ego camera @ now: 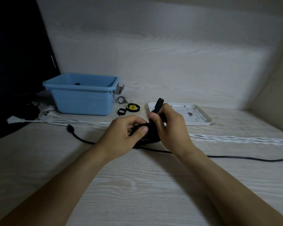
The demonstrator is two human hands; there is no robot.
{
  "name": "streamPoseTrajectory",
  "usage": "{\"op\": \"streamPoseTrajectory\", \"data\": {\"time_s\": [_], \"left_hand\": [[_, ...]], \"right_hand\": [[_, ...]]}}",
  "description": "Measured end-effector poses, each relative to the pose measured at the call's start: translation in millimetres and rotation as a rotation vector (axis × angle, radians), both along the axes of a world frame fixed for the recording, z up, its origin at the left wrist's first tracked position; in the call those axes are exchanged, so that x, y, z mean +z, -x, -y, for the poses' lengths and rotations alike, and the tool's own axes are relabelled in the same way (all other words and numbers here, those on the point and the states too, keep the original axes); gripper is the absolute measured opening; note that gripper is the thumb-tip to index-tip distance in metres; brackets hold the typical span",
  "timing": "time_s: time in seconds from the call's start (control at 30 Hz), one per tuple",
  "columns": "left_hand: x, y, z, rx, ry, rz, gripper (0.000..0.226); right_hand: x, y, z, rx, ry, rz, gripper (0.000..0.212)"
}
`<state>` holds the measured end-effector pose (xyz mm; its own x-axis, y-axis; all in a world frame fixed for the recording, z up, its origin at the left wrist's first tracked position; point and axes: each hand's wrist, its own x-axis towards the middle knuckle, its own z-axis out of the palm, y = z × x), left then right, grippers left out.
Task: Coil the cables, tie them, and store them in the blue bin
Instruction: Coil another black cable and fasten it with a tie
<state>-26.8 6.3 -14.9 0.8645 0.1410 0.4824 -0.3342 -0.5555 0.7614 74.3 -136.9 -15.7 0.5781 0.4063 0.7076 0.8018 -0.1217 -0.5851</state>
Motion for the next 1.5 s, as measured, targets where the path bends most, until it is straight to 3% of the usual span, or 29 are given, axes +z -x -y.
{"op": "streamPoseTrajectory", "data": {"time_s": [0.27,0.47,0.73,1.0,1.1,1.17,1.33,1.5], "left_hand": [[-1,2,1,-0.099,0.077,-0.170,0.018],[7,1,2,-0.146,0.499,-0.358,0.019],[6,1,-4,-0.155,0.614,-0.364,0.020],[11,4,-3,-0.240,0.638,-0.390,0.020],[9,6,-1,-0.234,0.456,-0.368,0.033],[5,5,2,-0.148,0.314,-0.283,0.027],[4,4,1,0.038,-0.007,-0.156,0.029],[1,2,3,0.097,-0.141,-0.083,0.043]], "right_hand": [[5,4,2,0.101,0.058,0.032,0.023],[9,5,7,0.134,0.108,0.054,0.018],[10,1,7,0.136,0.127,0.173,0.037],[10,1,6,0.119,0.151,0.160,0.030],[10,2,7,0.103,0.157,0.122,0.026],[10,3,7,0.085,0.155,0.086,0.024],[14,0,11,0.250,0.177,-0.292,0.033],[16,-4,15,0.291,0.134,-0.534,0.028]]}}
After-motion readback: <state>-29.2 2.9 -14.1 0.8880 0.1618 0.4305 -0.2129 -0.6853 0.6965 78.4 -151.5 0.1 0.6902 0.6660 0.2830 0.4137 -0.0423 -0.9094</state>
